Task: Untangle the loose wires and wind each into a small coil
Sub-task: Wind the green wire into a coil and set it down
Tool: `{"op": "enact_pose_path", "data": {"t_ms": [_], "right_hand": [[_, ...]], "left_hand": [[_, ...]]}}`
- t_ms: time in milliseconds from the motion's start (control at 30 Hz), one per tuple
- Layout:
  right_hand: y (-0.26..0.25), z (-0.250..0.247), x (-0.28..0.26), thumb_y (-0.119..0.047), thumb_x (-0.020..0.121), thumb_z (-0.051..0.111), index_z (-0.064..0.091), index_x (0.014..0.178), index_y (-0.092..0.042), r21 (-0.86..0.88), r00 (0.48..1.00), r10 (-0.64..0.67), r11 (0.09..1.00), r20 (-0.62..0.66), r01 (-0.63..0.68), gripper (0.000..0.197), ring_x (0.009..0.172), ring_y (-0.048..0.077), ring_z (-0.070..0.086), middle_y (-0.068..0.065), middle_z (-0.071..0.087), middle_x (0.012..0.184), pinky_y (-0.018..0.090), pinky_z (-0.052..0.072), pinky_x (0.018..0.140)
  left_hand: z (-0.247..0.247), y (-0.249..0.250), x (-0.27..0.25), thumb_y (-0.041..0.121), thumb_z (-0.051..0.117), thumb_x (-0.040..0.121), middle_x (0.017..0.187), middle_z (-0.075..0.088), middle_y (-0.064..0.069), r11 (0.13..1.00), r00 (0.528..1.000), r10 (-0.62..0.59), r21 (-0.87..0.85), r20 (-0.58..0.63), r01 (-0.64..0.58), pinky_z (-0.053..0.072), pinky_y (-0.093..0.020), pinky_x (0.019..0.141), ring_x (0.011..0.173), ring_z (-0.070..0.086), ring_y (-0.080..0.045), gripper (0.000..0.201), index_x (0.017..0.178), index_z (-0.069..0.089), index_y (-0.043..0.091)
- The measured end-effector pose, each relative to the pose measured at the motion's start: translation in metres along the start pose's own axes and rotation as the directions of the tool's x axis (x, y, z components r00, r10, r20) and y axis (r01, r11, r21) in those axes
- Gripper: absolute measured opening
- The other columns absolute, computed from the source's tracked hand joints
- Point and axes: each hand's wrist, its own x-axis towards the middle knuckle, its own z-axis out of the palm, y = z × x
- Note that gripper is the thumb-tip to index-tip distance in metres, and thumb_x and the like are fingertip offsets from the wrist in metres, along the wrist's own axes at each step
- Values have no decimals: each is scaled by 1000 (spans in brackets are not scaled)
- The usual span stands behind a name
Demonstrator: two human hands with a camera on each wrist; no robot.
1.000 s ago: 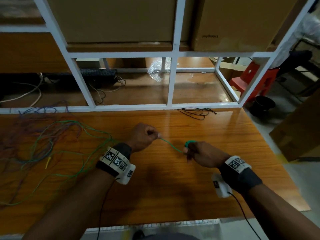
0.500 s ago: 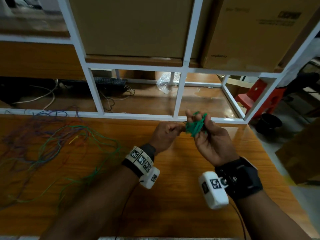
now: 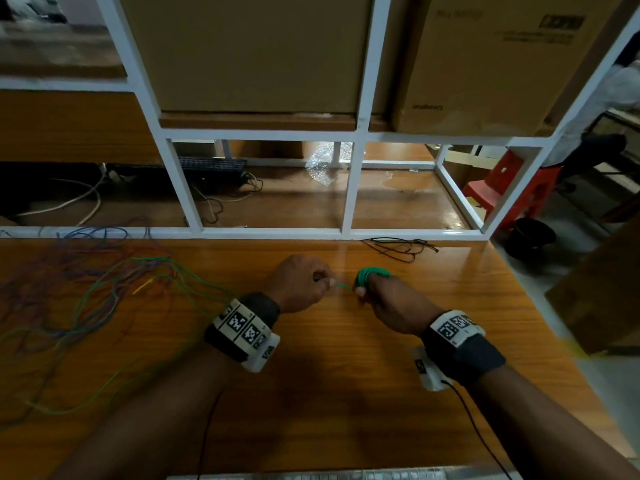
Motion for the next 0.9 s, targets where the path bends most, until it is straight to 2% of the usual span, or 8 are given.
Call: {"op": "enact_pose_path", "data": {"t_ms": [167,233,300,367,433,533,667,900], "right_hand": [[-28,-9,-6,-43,108,48,66,84,-17,160,965,-9,987,261,-34,40,63,4,60,-5,73,82,23,47,62],[-32,-14,-9,-40,108,49,71,89,-11,363,932,-83,930,352,-54,41,67,1,61,-7,71,76,21,49,71],[-32,-14,-12,-35,108,50,70,96,-7,649,893,-209,752,399,-114,37,89,18,68,3,67,75,35,51,93],[-33,-15,-14,-33,104,54,68,94,-4,867,876,-281,431,393,-250,33,96,33,66,8,61,67,40,50,95],[-35,-17,-15,-27,105,50,66,90,-3,938,882,-327,193,338,-288,33,86,31,67,6,57,59,39,48,89],[-37,-20,-18,-24,108,37,66,79,-6,972,912,-355,-33,206,-232,45,77,25,66,2,55,54,36,47,86],[-40,-22,-15,-30,104,50,67,76,-7,852,986,-168,-513,22,-106,40,70,18,68,-3,52,44,30,59,77],[-49,-22,-3,-33,110,43,66,78,-14,709,968,227,-664,-111,237,43,88,16,69,-4,64,62,26,59,82]], "left_hand": [[-23,11,8,32,74,88,90,68,15,986,986,149,63,73,-153,50,-23,72,81,59,-1,12,96,76,22],[-33,13,13,32,76,86,85,66,20,986,984,168,-21,54,-168,50,-19,69,78,61,1,12,94,76,23],[-37,12,17,30,80,83,80,70,17,975,991,131,-185,30,-124,54,-21,68,77,65,-1,10,89,78,22],[-34,13,18,24,82,81,78,75,6,933,995,100,-350,27,-84,56,-26,66,74,68,-9,11,86,79,14],[-28,15,20,16,82,81,77,75,-7,877,996,89,-475,9,-74,57,-29,61,67,68,-18,15,85,78,1],[-20,13,21,16,80,81,69,68,-10,791,1000,25,-611,12,-12,44,-20,47,51,55,-8,21,85,74,-4],[-8,3,14,23,75,80,65,62,-5,519,994,-42,-848,101,108,35,-21,41,46,46,-9,33,93,69,-6],[12,-18,9,14,60,100,77,70,-12,584,984,-130,-793,120,173,29,-21,44,47,43,-10,20,105,74,1]]}}
